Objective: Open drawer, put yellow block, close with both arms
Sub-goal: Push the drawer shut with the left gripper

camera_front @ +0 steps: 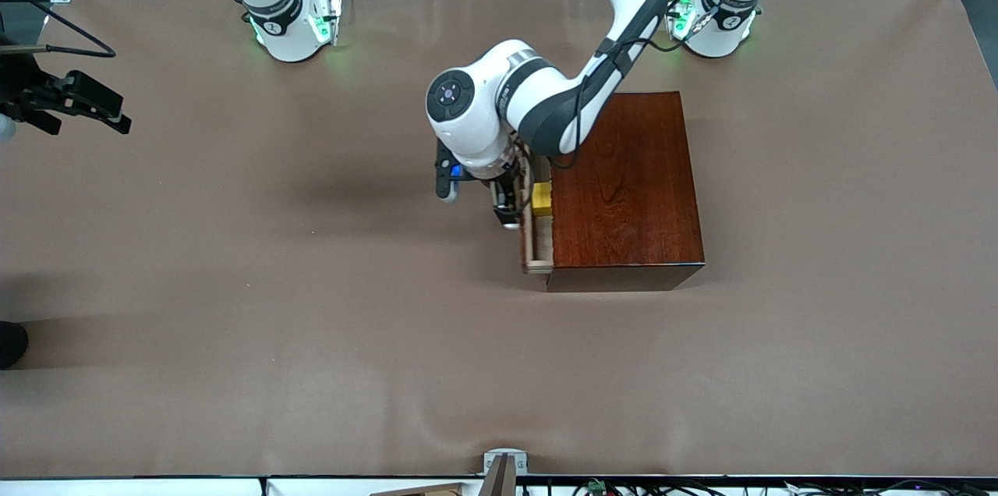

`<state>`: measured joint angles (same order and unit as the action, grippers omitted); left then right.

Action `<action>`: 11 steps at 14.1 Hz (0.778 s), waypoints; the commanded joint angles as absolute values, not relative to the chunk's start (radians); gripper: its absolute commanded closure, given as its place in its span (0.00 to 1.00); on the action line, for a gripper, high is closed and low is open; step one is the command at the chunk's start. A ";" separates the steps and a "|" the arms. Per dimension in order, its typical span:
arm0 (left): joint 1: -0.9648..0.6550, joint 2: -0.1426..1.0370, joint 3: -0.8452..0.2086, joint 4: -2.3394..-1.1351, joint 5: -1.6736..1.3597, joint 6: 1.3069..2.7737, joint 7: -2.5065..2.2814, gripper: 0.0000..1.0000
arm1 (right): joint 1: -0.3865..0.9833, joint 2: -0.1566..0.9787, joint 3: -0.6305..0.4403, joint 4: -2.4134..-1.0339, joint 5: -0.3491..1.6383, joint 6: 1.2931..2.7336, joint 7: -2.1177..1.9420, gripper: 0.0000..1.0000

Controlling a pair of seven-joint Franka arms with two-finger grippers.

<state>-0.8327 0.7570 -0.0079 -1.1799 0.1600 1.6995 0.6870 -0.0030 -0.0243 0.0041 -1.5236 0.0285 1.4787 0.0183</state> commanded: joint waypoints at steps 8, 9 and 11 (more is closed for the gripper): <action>-0.834 0.681 0.031 -1.243 0.195 1.618 0.723 0.00 | -0.025 -0.020 0.011 -1.506 0.018 1.465 0.017 0.00; -0.838 0.681 0.026 -1.244 0.193 1.659 0.651 0.00 | -0.025 -0.017 0.009 -1.508 0.015 1.466 0.018 0.00; -0.841 0.683 -0.001 -1.244 0.187 1.770 0.524 0.00 | -0.031 -0.002 0.009 -1.509 0.024 1.473 0.018 0.00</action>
<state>-0.8312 0.7247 0.0141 -1.1970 0.1646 1.6878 0.6242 -0.0077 -0.0196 -0.0028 -1.5227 0.0263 1.4780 0.0185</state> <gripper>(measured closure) 0.000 0.000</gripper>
